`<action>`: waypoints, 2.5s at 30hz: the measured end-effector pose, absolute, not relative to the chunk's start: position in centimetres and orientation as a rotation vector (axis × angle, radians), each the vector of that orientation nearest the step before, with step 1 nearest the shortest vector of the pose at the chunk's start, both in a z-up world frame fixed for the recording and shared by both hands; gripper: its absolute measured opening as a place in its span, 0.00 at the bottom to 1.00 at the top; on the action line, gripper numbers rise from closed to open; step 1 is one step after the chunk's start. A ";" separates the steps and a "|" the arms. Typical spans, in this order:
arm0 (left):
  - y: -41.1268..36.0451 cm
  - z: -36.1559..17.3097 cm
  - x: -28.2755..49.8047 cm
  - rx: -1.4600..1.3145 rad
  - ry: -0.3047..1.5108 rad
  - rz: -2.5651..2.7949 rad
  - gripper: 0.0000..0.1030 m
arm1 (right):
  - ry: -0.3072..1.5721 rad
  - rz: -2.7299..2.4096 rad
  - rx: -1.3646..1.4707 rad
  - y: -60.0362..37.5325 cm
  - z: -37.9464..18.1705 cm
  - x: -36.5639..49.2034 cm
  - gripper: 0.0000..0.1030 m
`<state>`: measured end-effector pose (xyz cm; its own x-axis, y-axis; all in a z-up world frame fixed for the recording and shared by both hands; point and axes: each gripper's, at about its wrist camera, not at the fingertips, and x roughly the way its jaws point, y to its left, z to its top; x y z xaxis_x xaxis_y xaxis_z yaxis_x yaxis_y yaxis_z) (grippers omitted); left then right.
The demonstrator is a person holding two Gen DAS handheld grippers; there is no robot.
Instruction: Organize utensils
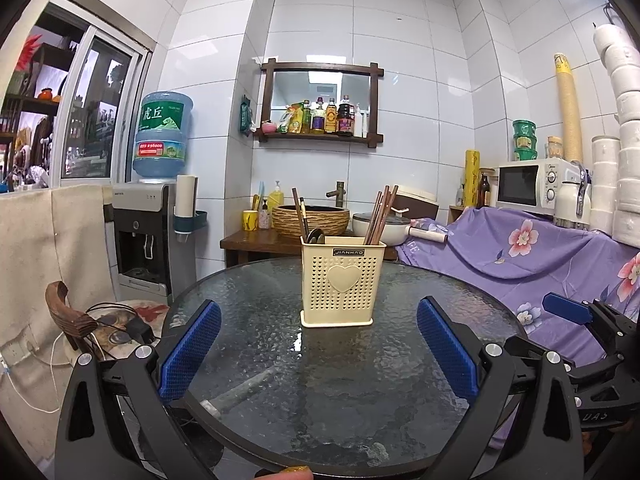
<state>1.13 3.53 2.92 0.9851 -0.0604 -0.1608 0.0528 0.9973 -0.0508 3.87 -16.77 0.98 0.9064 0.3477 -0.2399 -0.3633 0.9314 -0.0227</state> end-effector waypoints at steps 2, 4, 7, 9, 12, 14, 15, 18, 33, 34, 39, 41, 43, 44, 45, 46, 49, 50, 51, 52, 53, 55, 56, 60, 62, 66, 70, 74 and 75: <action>3.6 2.9 1.1 -0.048 0.163 -0.057 0.94 | 0.236 0.368 -0.067 -16.8 1.0 3.9 0.94; 3.6 2.9 1.1 -0.050 0.163 -0.058 0.94 | 0.235 0.367 -0.067 -16.8 1.0 3.9 0.94; 3.6 2.9 1.1 -0.045 0.163 -0.057 0.94 | 0.236 0.368 -0.066 -16.8 1.0 3.9 0.94; 3.5 2.9 1.1 -0.042 0.165 -0.057 0.94 | 0.235 0.367 -0.067 -16.7 1.0 3.9 0.94; 3.6 2.9 1.1 -0.041 0.166 -0.060 0.94 | 0.237 0.368 -0.067 -16.7 1.0 3.9 0.94; 3.6 2.8 1.2 -0.041 0.168 -0.063 0.94 | 0.236 0.368 -0.067 -16.8 1.0 3.9 0.94; 3.6 2.8 1.2 -0.040 0.167 -0.062 0.94 | 0.238 0.367 -0.067 -16.7 1.0 3.9 0.94; 3.5 2.8 1.2 -0.032 0.164 -0.060 0.94 | 0.245 0.366 -0.069 -16.7 0.6 4.1 0.94; 3.4 2.6 1.5 -0.029 0.185 -0.062 0.94 | 0.253 0.368 -0.065 -16.8 0.3 4.1 0.94; 3.4 2.7 1.5 -0.029 0.184 -0.062 0.94 | 0.253 0.367 -0.066 -16.8 0.3 4.1 0.94; 3.3 2.7 1.5 -0.031 0.186 -0.063 0.94 | 0.258 0.367 -0.065 -16.8 0.2 4.3 0.94; 3.4 2.5 1.6 -0.030 0.191 -0.061 0.94 | 0.265 0.367 -0.065 -16.7 0.1 4.3 0.94; 3.5 2.4 1.5 -0.030 0.191 -0.061 0.94 | 0.267 0.367 -0.064 -16.7 0.1 4.3 0.94; 3.5 2.4 1.6 -0.031 0.191 -0.062 0.94 | 0.267 0.366 -0.064 -16.7 0.1 4.3 0.94; 3.5 2.4 1.6 -0.031 0.192 -0.062 0.94 | 0.266 0.365 -0.064 -16.7 0.0 4.2 0.94; 3.5 2.4 1.6 -0.031 0.192 -0.062 0.94 | 0.267 0.366 -0.064 -16.7 0.1 4.3 0.94; 3.6 2.3 1.7 -0.029 0.194 -0.060 0.94 | 0.270 0.364 -0.062 -16.6 0.0 4.4 0.94; 3.6 2.3 1.6 -0.029 0.195 -0.060 0.94 | 0.271 0.365 -0.062 -16.6 0.0 4.4 0.94; 3.6 2.1 1.7 -0.028 0.196 -0.060 0.94 | 0.272 0.365 -0.062 -16.5 0.0 4.4 0.94; 3.7 2.1 1.6 -0.027 0.196 -0.059 0.94 | 0.273 0.366 -0.063 -16.5 0.0 4.3 0.94; 3.7 2.1 1.6 -0.027 0.196 -0.059 0.94 | 0.274 0.366 -0.063 -16.5 0.0 4.4 0.94; 3.7 2.1 1.6 -0.029 0.195 -0.060 0.94 | 0.274 0.367 -0.065 -16.4 0.0 4.4 0.94; 3.6 2.1 1.7 -0.030 0.196 -0.060 0.94 | 0.275 0.367 -0.066 -16.4 0.0 4.4 0.94; 3.7 2.0 1.7 -0.027 0.196 -0.060 0.94 | 0.276 0.366 -0.065 -16.3 0.0 4.3 0.94; 3.7 1.9 1.7 -0.026 0.197 -0.059 0.94 | 0.276 0.366 -0.066 -16.3 0.0 4.3 0.94; 3.7 1.9 1.7 -0.026 0.198 -0.059 0.94 | 0.277 0.366 -0.065 -16.3 0.0 4.3 0.94; 3.8 1.9 1.7 -0.024 0.201 -0.060 0.94 | 0.278 0.366 -0.065 -16.3 0.0 4.3 0.94; 3.6 1.9 1.7 -0.016 0.197 -0.057 0.94 | 0.283 0.367 -0.068 -16.2 -0.1 4.4 0.94; 3.6 1.9 1.7 -0.014 0.198 -0.056 0.94 | 0.285 0.367 -0.068 -16.1 -0.2 4.4 0.94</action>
